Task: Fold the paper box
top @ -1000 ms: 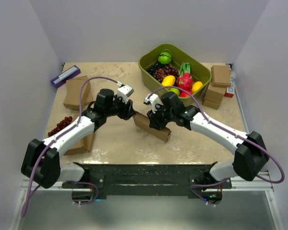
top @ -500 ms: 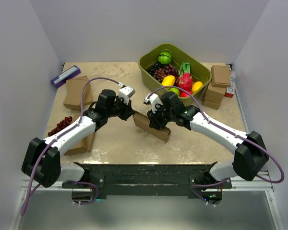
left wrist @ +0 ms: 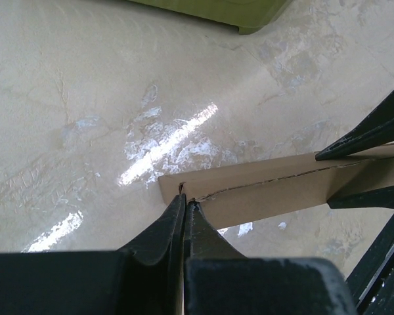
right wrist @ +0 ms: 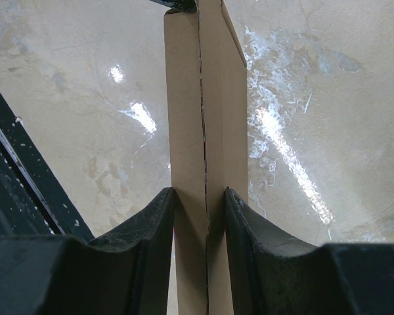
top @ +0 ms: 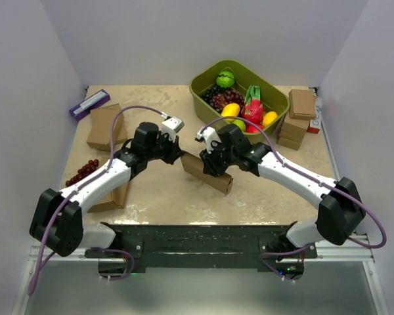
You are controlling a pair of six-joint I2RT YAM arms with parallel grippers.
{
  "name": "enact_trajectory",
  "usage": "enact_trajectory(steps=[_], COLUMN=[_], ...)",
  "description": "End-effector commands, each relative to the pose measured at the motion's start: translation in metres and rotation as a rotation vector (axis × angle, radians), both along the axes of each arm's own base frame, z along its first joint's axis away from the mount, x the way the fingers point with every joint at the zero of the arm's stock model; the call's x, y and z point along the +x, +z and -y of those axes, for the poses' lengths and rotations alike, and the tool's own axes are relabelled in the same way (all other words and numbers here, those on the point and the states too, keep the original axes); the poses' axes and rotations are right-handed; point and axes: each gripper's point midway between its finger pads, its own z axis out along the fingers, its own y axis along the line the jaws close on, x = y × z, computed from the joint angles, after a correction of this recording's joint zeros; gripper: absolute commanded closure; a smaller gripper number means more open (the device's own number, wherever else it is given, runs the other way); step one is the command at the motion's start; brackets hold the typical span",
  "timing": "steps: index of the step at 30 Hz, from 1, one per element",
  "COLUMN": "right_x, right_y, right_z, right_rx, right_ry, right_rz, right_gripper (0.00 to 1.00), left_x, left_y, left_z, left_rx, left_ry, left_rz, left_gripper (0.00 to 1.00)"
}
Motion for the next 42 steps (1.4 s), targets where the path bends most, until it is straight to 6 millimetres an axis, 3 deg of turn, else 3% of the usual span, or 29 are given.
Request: enact_trajectory(steps=[1,9,17,28,34,38,41,42], right_x=[-0.001,0.0,0.0,0.0,0.001,0.002,0.002,0.003], right_y=[-0.03,-0.038,-0.042,-0.042,-0.04,-0.022,0.005,0.012], right_z=[0.017,0.018,0.019,0.018,0.019,0.015,0.016,0.018], right_rx=[-0.111,-0.131,-0.146,-0.143,-0.139,-0.081,-0.021,-0.01], right_ry=[-0.042,-0.049,-0.049,-0.047,-0.054,-0.103,-0.179,-0.207], right_rz=[-0.054,-0.069,-0.078,-0.081,-0.074,-0.065,-0.064,-0.057], right_gripper=[0.87,0.88,0.88,0.88,0.87,0.74,0.55,0.45], left_x=[-0.001,-0.002,-0.007,0.006,-0.003,0.0,0.003,0.003], left_y=[0.012,0.044,0.059,0.022,0.004,-0.01,-0.012,-0.011], left_z=[0.011,0.018,0.025,0.0,0.007,-0.001,-0.003,-0.003], left_rx=[-0.026,-0.108,-0.175,0.001,-0.013,0.038,0.05,0.053], left_ry=[-0.024,-0.016,-0.03,0.042,0.0,0.044,0.068,0.07], left_rz=[-0.006,0.011,-0.001,0.026,-0.034,-0.052,-0.054,-0.052], left_gripper=[1.0,1.0,1.0,1.0,1.0,1.0,1.0,1.0])
